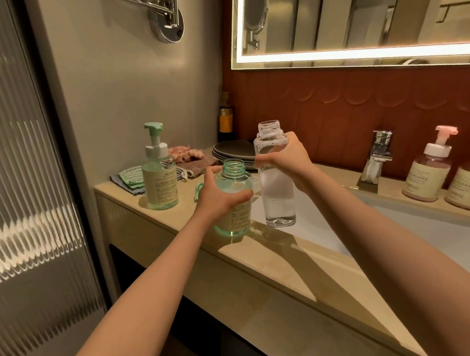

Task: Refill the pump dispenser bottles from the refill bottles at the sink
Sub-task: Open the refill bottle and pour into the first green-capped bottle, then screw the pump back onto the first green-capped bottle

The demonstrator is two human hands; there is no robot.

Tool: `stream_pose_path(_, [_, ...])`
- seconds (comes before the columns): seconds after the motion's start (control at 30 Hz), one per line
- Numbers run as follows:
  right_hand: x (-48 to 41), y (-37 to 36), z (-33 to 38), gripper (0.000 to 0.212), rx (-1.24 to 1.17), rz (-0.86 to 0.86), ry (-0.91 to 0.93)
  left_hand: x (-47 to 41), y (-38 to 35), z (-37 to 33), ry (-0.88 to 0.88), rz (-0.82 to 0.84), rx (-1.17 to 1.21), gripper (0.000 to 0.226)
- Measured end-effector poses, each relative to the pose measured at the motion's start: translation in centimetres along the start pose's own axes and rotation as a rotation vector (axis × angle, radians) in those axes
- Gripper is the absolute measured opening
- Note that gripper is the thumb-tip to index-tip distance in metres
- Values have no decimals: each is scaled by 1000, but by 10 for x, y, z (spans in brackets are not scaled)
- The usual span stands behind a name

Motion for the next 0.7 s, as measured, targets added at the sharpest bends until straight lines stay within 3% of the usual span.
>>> stream_pose_path(0.37, [-17, -31, 6, 61, -172, 66, 27, 8, 30, 2, -30, -65, -31, 72])
stream_pose_path(0.57, [-25, -79, 10, 82, -181, 142, 34, 14, 62, 8, -14, -120, -75, 76])
stream_pose_path(0.7, [-23, -106, 20, 64, -227, 191, 53, 20, 84, 4, -14, -156, -91, 78])
Point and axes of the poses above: each hand's wrist, its own x-axis away from the middle knuckle, its own y-axis out of the back of the hand, z = x × y, the point moved 10 cm from there along -x, towards the middle knuckle, and after that the axes turned 5 degrees about z, right-handed, at the moved point
